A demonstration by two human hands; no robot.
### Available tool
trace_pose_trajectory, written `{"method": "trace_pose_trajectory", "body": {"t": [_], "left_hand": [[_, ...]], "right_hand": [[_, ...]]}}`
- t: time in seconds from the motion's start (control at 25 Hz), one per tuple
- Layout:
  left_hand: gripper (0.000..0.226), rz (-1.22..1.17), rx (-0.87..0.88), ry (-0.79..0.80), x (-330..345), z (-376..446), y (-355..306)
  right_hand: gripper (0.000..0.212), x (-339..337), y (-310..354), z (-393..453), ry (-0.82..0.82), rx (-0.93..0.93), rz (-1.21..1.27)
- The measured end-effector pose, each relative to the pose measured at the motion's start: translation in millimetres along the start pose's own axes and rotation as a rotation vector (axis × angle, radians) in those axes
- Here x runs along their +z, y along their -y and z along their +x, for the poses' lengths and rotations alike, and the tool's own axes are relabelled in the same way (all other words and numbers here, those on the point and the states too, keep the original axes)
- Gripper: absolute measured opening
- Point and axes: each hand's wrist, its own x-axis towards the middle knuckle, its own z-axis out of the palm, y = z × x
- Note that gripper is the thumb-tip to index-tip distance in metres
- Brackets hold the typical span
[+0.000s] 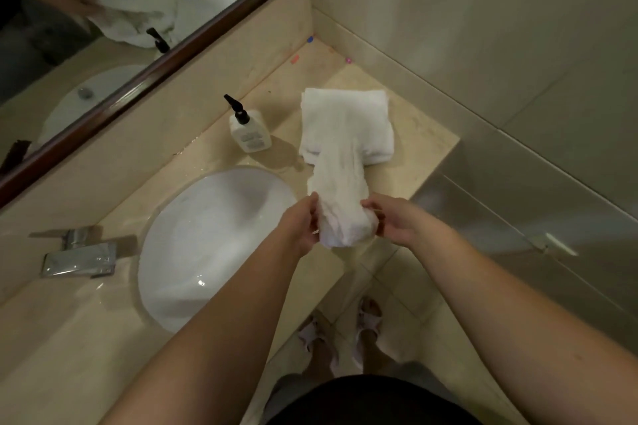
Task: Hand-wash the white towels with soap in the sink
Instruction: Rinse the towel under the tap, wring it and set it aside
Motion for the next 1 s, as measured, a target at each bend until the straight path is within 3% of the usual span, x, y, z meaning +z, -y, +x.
{"method": "trace_pose_trajectory", "body": {"t": [0.12,0.24,0.4,0.48,0.56,0.76,0.88,1.0], "left_hand": [[0.040,0.073,0.003,0.052,-21,12,14],[0.032,0.199,0.080,0.063,-29,17,19],[0.028,0.358,0.213,-0.029,-30,27,27],[0.031,0.307,0.197,-0.030,-29,28,31],[0.035,0.129,0.067,0.039,-29,24,32],[0.034,0.131,-0.060,0.180,-41,32,41],[0.030,0.260,-0.032,0.222,-40,29,38],[0.023,0.357,0.109,0.175,-37,23,36]], "right_hand": [[0.006,4,-18,10,-0.019,0.001,-0.081],[0.013,8,-29,16,-0.091,-0.125,-0.184],[0.013,13,-45,19,-0.196,-0.283,-0.341],[0.018,12,-54,23,-0.235,-0.345,-0.400],[0.016,9,-61,25,-0.233,-0.360,-0.377],[0.027,0,-74,25,-0.147,-0.183,0.011],[0.020,-6,-82,27,0.005,-0.054,0.028],[0.005,-5,-83,21,0.109,0.052,-0.018]]}}
